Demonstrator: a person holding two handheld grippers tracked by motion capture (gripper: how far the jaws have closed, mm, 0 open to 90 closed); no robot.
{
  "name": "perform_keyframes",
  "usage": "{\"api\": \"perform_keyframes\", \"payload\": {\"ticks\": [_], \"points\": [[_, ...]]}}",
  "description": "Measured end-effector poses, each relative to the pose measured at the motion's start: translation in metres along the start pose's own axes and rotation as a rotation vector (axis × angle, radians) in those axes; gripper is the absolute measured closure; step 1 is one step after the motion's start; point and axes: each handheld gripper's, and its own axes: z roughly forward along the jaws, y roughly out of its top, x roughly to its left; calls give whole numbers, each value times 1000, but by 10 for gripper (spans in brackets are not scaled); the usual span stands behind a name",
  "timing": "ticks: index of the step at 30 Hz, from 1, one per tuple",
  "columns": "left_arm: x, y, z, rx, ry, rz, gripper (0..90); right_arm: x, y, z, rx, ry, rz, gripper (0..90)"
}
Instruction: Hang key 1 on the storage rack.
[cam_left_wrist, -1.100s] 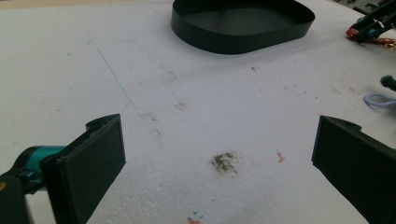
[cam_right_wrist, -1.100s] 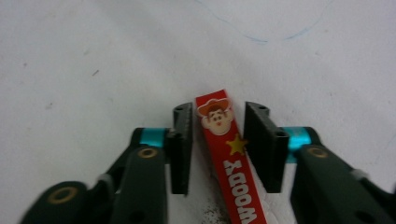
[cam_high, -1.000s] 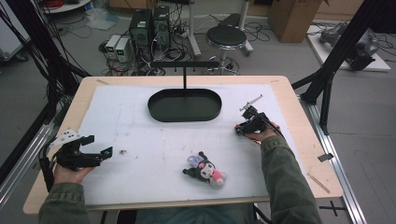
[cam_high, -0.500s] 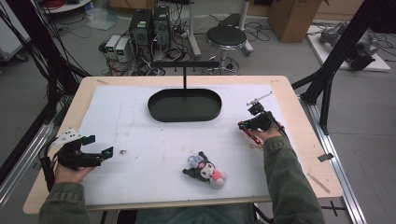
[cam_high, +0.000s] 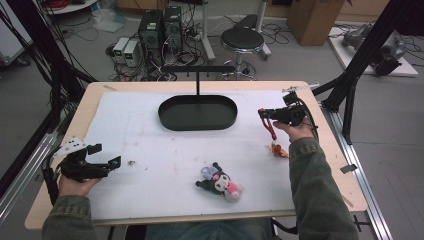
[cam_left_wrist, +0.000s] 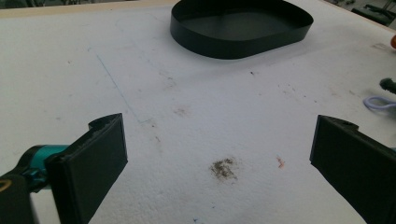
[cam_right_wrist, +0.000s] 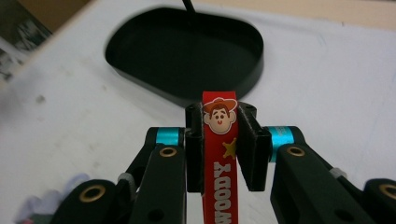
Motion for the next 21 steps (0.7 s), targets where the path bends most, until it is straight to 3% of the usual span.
{"api": "perform_keyframes", "payload": {"ticks": [5,15,21], "points": [[0,0,-1,-9,-4,-11,42,10,14,-12,-89,85,-1,752],[0,0,0,-2,-11,-11,42,29,40,-24,-154,121,-26,754],[0,0,0,-1,-11,-13,42,41,57,-26,-149,116,-42,755]]}}
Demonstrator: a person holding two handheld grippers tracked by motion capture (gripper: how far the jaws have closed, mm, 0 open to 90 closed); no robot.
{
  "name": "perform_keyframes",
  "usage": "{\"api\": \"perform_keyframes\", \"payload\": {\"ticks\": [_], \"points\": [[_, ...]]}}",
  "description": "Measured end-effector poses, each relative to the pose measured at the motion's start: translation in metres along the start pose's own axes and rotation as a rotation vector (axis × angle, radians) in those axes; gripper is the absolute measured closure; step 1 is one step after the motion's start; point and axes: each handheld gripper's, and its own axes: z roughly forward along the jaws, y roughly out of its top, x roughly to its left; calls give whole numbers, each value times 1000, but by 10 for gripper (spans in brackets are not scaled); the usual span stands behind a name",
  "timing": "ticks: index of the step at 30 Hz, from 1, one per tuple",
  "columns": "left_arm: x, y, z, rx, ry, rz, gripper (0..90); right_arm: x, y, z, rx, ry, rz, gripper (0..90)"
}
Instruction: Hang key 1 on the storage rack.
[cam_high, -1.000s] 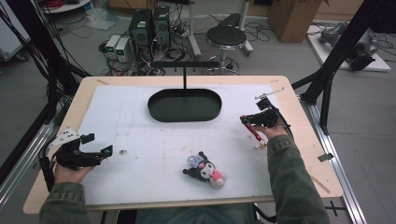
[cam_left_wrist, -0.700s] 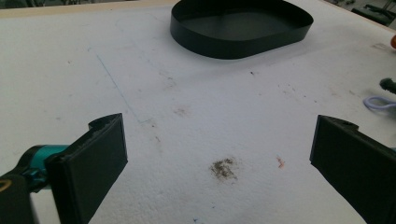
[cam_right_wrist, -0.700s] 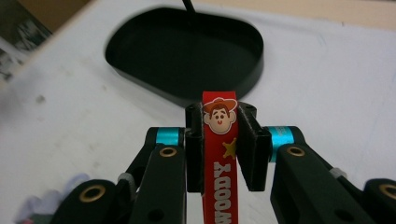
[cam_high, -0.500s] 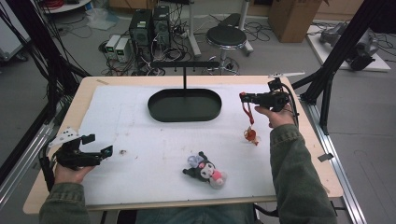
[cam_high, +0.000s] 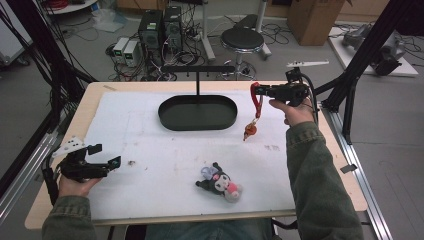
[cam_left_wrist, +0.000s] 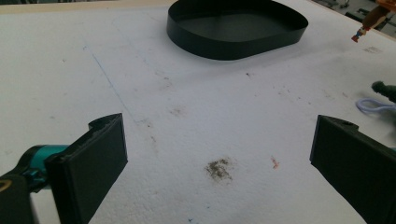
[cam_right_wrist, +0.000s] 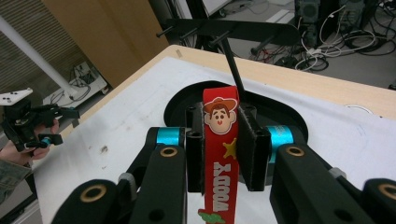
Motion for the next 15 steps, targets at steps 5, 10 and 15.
{"api": "perform_keyframes", "payload": {"ticks": [5,10,15], "points": [[0,0,2,14,-12,0,42,5,13,2,1,-13,-6,756],[1,0,1,9,-9,-3,42,9,23,4,-10,-7,-6,755],[0,0,2,16,-12,0,42,13,33,10,8,-21,-13,755]]}}
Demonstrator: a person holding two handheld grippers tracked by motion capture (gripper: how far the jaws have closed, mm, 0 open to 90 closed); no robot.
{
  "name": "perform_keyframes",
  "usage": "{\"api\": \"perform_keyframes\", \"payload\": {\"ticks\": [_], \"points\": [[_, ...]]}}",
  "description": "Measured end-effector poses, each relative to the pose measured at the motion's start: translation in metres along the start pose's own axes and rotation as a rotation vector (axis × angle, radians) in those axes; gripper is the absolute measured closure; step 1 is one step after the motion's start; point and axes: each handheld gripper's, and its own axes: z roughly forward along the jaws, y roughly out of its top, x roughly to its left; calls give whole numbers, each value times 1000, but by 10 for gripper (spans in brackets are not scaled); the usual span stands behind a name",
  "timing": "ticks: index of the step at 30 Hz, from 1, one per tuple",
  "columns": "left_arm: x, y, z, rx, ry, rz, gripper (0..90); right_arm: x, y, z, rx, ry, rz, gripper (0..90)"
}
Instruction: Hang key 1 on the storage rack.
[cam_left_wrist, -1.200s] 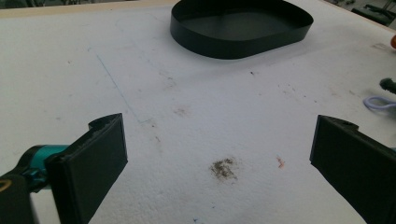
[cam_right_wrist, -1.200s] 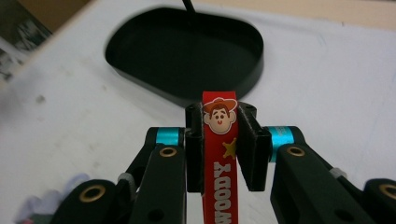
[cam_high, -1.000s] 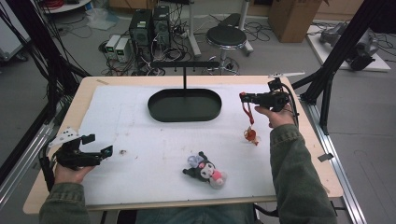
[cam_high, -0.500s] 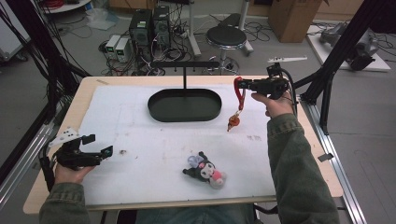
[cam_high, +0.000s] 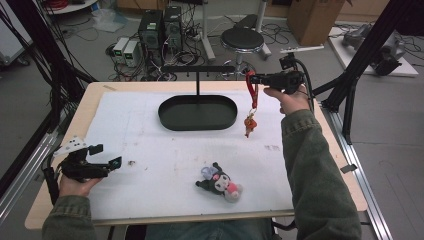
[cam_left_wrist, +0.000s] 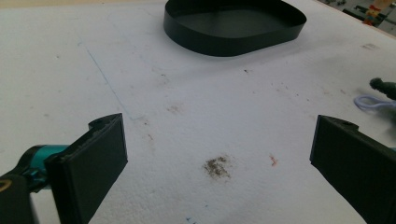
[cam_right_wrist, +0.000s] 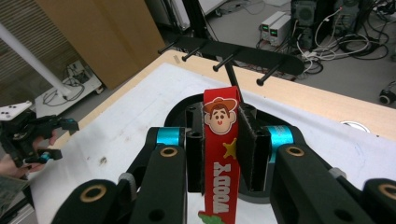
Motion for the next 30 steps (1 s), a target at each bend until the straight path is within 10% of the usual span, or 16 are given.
{"api": "perform_keyframes", "payload": {"ticks": [30], "points": [[1,0,2,-11,-14,-12,42,23,42,54,29,-2,-5,755]]}}
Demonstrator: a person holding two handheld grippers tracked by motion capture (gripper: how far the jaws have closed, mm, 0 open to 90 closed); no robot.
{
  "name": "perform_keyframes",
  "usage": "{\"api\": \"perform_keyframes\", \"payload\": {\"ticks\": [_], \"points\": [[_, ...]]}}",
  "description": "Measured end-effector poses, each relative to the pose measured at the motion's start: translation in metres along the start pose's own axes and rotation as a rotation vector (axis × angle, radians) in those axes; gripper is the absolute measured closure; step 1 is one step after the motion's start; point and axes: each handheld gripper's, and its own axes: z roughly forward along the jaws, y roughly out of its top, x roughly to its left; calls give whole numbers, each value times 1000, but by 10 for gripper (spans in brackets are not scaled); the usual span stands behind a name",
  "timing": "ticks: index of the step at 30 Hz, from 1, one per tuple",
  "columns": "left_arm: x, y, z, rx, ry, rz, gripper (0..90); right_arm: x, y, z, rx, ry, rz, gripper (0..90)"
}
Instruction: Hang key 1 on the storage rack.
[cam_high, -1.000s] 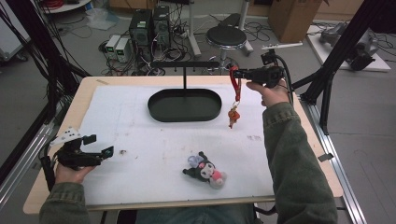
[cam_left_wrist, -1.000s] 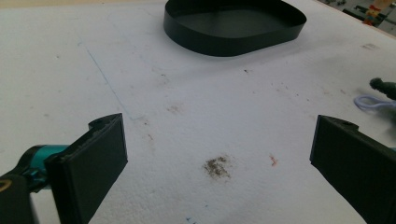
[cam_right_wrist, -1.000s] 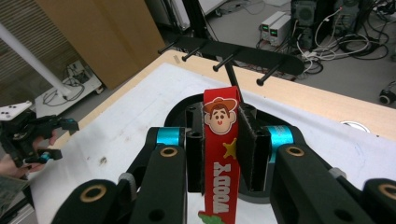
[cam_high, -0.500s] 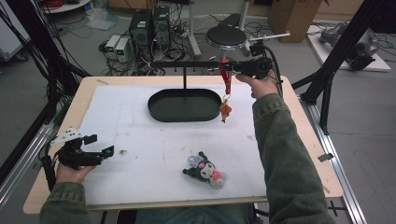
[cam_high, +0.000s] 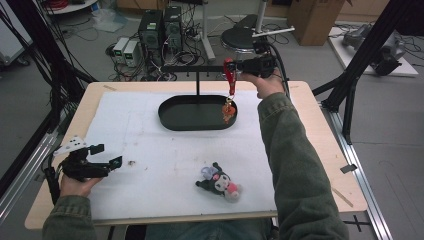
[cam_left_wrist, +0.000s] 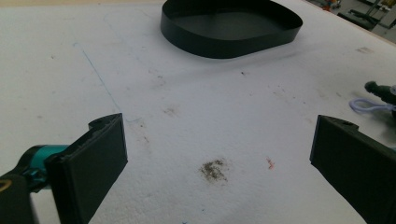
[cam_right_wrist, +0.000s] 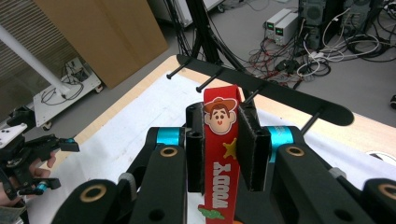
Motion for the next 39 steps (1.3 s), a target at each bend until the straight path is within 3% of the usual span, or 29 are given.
{"api": "perform_keyframes", "payload": {"ticks": [19,32,39], "points": [[0,0,1,-3,-1,5,42,-4,24,29,-46,-16,29,755],[1,0,-1,-12,-2,4,42,10,39,59,-29,-21,3,755],[1,0,1,-9,-4,4,42,8,44,77,-30,-35,-5,755]]}}
